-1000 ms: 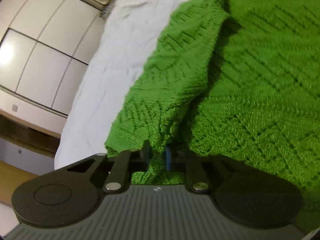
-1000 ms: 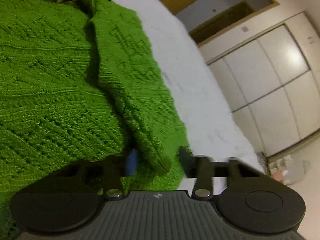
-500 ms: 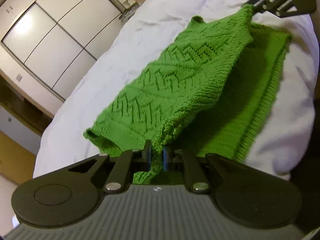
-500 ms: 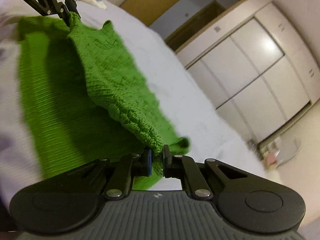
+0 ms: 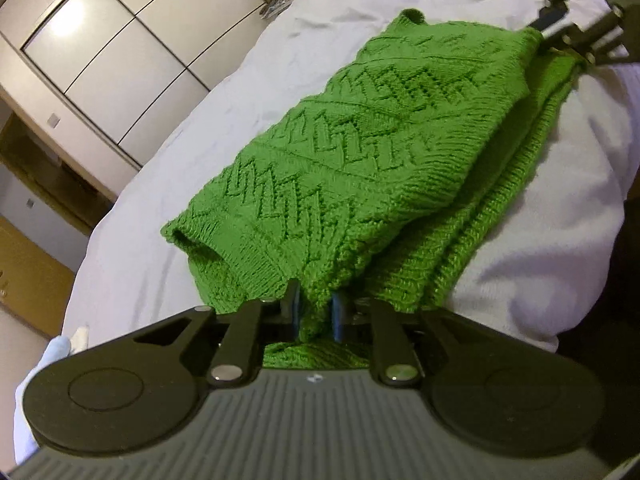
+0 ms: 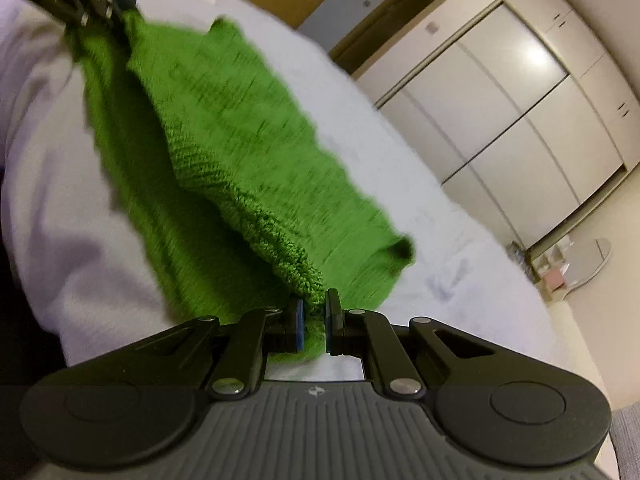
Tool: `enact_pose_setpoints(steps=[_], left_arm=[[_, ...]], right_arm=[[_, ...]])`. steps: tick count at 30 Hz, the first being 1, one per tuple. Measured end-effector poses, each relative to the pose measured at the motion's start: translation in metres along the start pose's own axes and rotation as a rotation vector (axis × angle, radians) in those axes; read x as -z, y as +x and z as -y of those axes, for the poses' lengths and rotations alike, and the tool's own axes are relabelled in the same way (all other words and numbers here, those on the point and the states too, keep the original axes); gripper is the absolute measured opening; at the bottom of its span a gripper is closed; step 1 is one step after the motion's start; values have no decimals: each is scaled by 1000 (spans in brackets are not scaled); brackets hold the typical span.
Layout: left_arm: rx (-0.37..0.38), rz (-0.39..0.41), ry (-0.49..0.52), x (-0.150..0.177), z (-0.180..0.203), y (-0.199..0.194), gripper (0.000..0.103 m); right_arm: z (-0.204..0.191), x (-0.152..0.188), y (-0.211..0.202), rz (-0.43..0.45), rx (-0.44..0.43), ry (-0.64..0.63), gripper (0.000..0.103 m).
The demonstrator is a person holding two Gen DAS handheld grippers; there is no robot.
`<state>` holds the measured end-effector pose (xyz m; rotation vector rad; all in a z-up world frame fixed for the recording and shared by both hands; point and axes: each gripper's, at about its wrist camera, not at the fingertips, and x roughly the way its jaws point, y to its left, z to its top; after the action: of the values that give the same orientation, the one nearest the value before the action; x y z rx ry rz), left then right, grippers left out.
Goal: Fold clothes
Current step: 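Lay the folded hem down and open both tools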
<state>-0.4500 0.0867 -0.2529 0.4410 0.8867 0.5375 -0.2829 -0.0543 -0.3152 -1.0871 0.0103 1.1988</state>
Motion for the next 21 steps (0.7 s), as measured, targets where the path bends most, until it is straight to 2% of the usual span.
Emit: enact_pose_setpoints(steps=[2, 3, 5, 7, 9, 10, 12, 14, 18, 20, 21], left_arm=[[15, -1, -43, -1, -5, -6, 18], [44, 6, -91, -1, -12, -13, 20], [111, 18, -198, 2, -27, -27, 20], [168, 45, -317, 3, -44, -40, 20], [196, 73, -412, -3, -54, -45, 20], [210, 87, -459, -6, -58, -47, 20], [221, 113, -518, -18, -61, -43, 20], [217, 96, -545, -31, -61, -28, 20], [216, 9, -567, -39, -43, 7, 20], [197, -45, -564, -29, -27, 19, 20], [192, -38, -579, -20, -23, 19, 20]], right_arm=[[-7, -1, 1, -11, 20, -31, 17], [-3, -2, -2, -13, 9, -5, 17], [6, -2, -9, -18, -19, 56, 25], [26, -1, -21, -14, -74, 209, 26], [54, -2, -30, 24, -160, 428, 28], [66, -4, -32, 47, -197, 529, 32], [86, -9, -31, 90, -260, 708, 38], [97, -14, -23, 126, -308, 843, 41], [89, -26, 0, 116, -326, 908, 41], [79, -29, 13, 79, -317, 893, 41], [69, -26, 16, 55, -321, 883, 41]])
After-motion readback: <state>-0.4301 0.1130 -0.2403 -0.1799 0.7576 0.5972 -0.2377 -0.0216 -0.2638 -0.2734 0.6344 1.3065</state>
